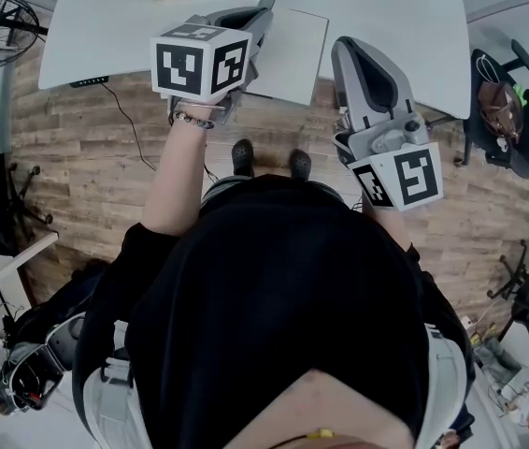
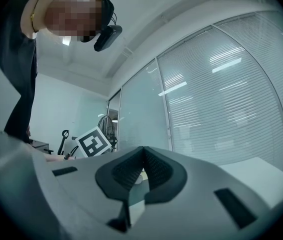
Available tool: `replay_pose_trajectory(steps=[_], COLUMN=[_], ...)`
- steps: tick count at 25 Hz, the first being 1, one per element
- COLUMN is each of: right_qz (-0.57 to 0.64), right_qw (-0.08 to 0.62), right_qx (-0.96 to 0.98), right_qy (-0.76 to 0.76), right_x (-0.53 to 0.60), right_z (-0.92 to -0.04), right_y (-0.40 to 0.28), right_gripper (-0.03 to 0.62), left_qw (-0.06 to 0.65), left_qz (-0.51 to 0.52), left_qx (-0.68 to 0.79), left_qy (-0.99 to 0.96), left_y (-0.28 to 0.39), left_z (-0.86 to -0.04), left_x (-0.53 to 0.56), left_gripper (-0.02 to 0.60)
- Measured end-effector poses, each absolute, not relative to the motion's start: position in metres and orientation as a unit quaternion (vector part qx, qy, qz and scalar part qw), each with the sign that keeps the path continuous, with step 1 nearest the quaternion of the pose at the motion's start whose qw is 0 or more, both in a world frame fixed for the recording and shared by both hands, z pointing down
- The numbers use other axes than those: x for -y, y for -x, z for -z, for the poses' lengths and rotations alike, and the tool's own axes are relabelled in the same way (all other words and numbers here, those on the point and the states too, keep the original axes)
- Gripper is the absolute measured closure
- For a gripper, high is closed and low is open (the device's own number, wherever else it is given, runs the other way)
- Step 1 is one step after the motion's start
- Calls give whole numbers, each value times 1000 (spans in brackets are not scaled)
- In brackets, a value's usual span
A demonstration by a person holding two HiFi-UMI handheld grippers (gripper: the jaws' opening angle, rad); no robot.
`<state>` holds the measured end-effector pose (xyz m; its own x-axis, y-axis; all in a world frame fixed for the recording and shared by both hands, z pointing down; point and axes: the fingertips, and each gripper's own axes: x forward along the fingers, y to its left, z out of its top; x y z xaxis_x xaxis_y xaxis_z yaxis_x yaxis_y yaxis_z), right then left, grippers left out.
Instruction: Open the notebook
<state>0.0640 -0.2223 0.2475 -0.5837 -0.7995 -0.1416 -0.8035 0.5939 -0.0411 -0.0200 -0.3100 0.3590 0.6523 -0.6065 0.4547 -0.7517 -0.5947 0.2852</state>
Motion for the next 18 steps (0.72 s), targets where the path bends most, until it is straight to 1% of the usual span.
replay_pose_trajectory(steps=[5, 9, 18], right_qz=[-16, -18, -19], right_qw=[69, 65, 59], right_qx=[-890, -890, -889], right_qy=[451, 451, 454], right_x=[224, 225, 228], right_z=[-247, -248, -250], right_y=[-44, -28, 2], right_gripper=[590, 590, 589], left_qw=[229, 259, 287], left_qz=[-139, -117, -89], left_qx=[388, 381, 374], left_qy=[-882, -880, -877], left_y=[46, 65, 103], left_z=[-352, -356, -364], left_x=[315, 313, 315], left_gripper=[568, 568, 568])
